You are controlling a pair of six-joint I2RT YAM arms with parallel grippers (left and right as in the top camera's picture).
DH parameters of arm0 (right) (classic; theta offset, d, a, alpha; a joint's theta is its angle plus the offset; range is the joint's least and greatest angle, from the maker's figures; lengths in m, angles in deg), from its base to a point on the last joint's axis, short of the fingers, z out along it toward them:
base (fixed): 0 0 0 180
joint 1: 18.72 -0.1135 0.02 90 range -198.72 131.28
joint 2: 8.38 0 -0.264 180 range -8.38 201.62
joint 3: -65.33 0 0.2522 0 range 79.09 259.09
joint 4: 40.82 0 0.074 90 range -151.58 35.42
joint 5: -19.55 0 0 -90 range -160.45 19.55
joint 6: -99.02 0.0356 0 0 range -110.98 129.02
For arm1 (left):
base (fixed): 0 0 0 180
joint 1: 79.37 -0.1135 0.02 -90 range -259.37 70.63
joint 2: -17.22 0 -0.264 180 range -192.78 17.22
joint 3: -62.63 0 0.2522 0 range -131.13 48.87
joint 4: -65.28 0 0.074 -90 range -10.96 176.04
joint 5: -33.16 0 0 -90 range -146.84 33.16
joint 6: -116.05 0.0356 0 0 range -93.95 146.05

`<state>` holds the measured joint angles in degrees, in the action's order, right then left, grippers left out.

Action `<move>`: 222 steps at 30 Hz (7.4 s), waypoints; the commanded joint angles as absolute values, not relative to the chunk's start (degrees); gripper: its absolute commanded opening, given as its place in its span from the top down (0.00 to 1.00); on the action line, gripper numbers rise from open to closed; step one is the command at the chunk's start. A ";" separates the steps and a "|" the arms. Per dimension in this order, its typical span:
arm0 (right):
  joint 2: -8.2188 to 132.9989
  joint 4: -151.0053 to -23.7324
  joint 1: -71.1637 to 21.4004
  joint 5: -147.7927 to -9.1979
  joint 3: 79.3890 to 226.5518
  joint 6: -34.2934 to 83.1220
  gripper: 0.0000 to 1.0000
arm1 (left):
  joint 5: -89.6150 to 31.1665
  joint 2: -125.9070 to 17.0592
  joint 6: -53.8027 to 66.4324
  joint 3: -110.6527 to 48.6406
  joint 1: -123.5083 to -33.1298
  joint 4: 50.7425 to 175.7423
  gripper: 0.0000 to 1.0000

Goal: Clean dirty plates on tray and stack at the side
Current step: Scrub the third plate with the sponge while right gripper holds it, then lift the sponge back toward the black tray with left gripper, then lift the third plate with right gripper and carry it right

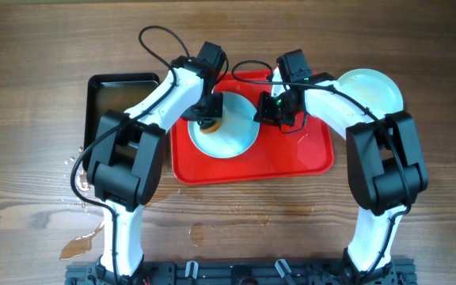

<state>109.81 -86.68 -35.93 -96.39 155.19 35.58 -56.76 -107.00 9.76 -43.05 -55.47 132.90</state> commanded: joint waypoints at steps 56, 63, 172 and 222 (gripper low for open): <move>111.10 -86.09 -35.47 -96.30 154.45 36.15 0.96 | -40.22 -108.47 2.63 -41.37 -52.95 113.06 0.96; 111.10 -86.09 -35.47 -96.28 154.45 36.15 0.96 | -63.71 -108.47 2.57 -41.37 -53.00 117.82 0.96; 99.56 -92.80 -39.03 -77.46 154.45 40.39 0.95 | -39.13 -101.60 5.93 -43.07 -72.89 135.46 0.96; 80.21 -106.70 -63.60 -11.84 154.45 39.06 0.96 | -39.15 -101.60 5.93 -43.07 -72.84 135.44 0.96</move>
